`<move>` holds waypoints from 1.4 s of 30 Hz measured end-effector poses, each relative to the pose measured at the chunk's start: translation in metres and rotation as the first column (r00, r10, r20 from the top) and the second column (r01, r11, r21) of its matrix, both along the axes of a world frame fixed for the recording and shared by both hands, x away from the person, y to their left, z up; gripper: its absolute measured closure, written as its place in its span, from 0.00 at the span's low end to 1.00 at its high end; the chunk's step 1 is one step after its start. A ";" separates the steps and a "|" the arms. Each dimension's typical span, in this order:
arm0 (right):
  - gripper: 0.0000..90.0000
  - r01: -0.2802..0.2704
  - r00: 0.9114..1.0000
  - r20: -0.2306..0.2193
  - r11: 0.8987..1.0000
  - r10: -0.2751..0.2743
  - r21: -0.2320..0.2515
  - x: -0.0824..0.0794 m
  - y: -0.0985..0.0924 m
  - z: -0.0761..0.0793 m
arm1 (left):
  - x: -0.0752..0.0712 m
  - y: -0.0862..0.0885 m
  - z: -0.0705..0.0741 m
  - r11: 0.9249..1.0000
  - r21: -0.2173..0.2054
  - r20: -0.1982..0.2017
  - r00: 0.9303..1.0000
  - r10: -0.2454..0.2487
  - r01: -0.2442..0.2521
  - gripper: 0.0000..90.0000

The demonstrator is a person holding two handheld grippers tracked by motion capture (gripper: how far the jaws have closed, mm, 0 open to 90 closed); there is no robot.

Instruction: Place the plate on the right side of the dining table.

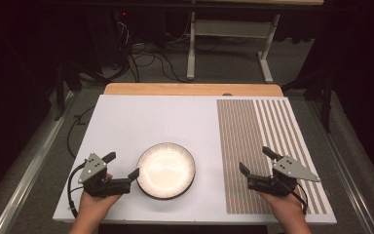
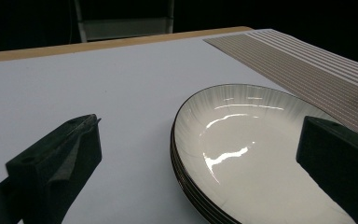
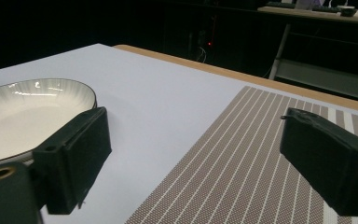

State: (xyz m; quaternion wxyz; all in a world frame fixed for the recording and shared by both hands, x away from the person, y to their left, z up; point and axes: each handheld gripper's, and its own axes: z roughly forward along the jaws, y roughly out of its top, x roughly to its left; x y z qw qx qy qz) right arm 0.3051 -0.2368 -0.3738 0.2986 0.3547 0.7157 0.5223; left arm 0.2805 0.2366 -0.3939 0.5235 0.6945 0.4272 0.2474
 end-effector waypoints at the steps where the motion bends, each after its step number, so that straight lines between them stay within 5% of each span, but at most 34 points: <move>1: 0.16 -0.004 1.000 0.002 1.000 0.004 -0.001 -0.001 0.003 0.001 | 0.000 0.000 0.001 1.000 -0.002 0.001 1.000 0.005 -0.005 0.00; 14: 0.35 -0.071 0.994 -0.084 0.997 0.072 0.007 0.001 0.021 0.001 | -0.001 0.000 0.005 1.000 0.001 0.008 1.000 -0.010 0.010 0.00; 25: 0.70 -0.107 0.988 -0.110 0.994 0.109 0.027 0.005 0.034 0.012 | -0.003 -0.001 0.006 0.999 -0.003 0.019 0.999 -0.032 0.032 0.01; 31: 0.77 -0.122 0.986 -0.112 0.992 0.121 -0.010 0.010 0.051 0.017 | -0.003 -0.001 0.006 0.999 -0.009 0.015 0.999 -0.030 0.031 0.01; 42: 0.85 -0.174 0.976 -0.135 0.985 0.173 0.007 0.026 0.089 0.026 | -0.002 -0.002 0.005 0.999 -0.019 0.016 0.999 -0.036 0.036 0.01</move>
